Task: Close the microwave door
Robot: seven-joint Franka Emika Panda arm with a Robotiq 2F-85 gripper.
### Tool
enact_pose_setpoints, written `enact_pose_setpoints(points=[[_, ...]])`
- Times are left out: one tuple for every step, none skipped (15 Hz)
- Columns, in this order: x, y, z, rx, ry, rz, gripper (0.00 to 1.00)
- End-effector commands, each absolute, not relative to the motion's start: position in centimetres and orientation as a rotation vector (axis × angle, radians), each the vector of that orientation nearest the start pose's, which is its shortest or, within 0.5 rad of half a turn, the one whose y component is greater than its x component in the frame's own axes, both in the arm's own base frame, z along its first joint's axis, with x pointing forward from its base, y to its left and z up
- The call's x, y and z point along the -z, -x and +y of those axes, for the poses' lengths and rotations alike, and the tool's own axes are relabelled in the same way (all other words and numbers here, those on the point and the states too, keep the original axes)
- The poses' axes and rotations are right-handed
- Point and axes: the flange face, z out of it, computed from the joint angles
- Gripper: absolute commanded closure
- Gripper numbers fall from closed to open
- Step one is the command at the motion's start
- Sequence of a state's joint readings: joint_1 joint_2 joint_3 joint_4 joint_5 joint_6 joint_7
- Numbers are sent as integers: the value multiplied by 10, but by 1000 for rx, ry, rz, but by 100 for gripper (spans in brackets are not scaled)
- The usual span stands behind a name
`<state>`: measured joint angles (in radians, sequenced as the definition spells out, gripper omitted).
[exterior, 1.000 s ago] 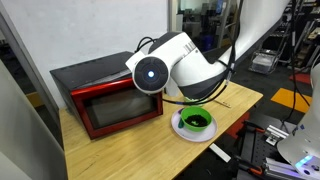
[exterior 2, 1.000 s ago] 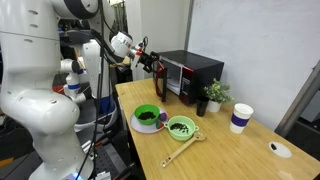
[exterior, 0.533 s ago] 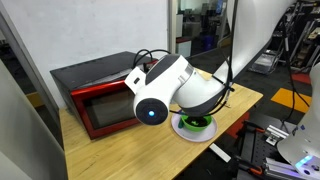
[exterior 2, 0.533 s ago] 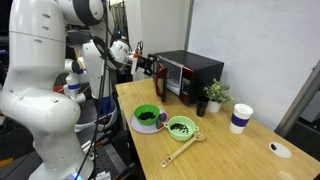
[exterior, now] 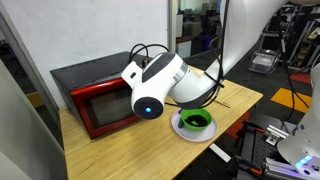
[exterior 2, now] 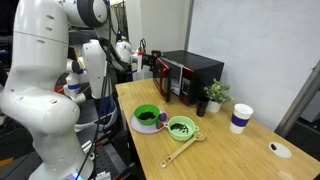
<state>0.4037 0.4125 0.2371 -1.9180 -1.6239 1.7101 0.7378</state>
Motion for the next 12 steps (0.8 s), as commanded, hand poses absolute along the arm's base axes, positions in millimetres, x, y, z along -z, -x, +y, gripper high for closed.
enact_pose_setpoints(points=[[-335, -584, 265, -588, -1632, 652, 0], [-338, -591, 258, -590, -1633, 657, 0], [-343, -598, 252, -585, -1640, 666, 0], [-338, -600, 250, -581, -1647, 675, 0], [-339, -605, 245, -576, -1652, 685, 0], [-339, -609, 242, -571, -1656, 693, 0], [-343, -613, 237, -563, -1650, 707, 0], [-344, -615, 236, -554, -1644, 718, 0], [-343, -616, 235, -543, -1633, 732, 0], [-344, -617, 233, -532, -1623, 744, 0], [-344, -619, 230, -516, -1610, 757, 0], [-346, -622, 225, -506, -1590, 764, 0]])
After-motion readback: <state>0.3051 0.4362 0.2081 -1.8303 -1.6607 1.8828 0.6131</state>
